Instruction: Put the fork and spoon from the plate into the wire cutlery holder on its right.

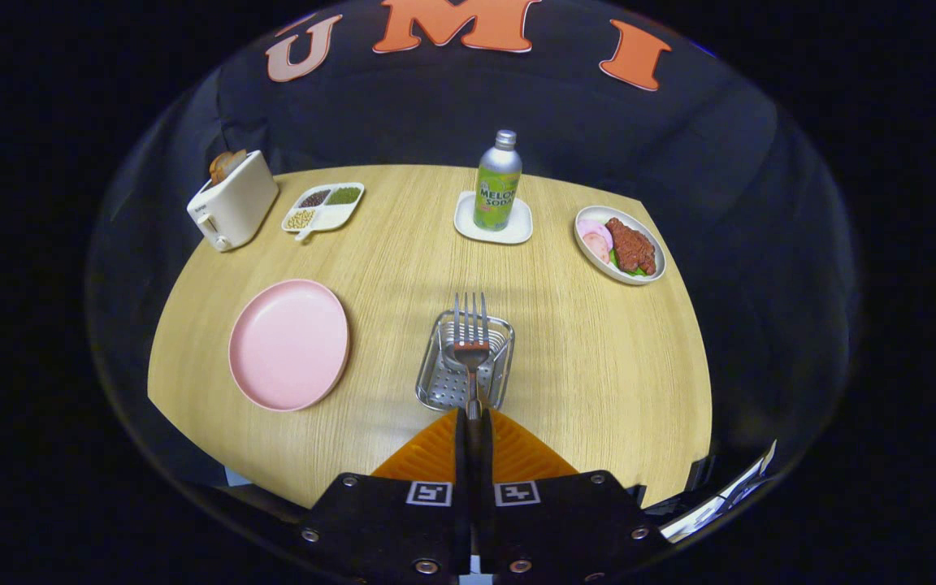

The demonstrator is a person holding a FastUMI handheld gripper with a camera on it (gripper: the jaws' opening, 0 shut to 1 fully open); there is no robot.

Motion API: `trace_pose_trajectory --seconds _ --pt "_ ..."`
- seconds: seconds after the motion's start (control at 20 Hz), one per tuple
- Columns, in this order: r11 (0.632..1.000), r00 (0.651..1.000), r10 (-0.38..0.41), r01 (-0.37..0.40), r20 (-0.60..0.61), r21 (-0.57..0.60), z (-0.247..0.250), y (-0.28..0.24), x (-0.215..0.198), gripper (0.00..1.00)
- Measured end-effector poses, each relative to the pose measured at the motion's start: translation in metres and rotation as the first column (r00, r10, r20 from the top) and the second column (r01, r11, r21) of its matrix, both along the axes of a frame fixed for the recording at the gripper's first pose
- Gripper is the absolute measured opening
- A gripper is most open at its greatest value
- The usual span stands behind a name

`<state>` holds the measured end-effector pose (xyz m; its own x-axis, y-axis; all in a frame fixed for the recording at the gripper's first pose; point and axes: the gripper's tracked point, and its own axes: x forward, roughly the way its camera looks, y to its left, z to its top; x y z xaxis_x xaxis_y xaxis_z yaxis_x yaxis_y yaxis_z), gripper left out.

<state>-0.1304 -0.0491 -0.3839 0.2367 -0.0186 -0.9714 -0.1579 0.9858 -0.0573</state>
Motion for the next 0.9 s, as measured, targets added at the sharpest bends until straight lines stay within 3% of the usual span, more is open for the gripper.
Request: trace_pose_trajectory --seconds 0.6,0.9 --pt "0.979 0.967 0.171 -0.188 -0.191 -0.076 -0.002 -0.005 0.009 0.05" --pt "0.973 0.948 0.19 -0.216 -0.254 -0.079 -0.009 -0.004 0.012 0.06"
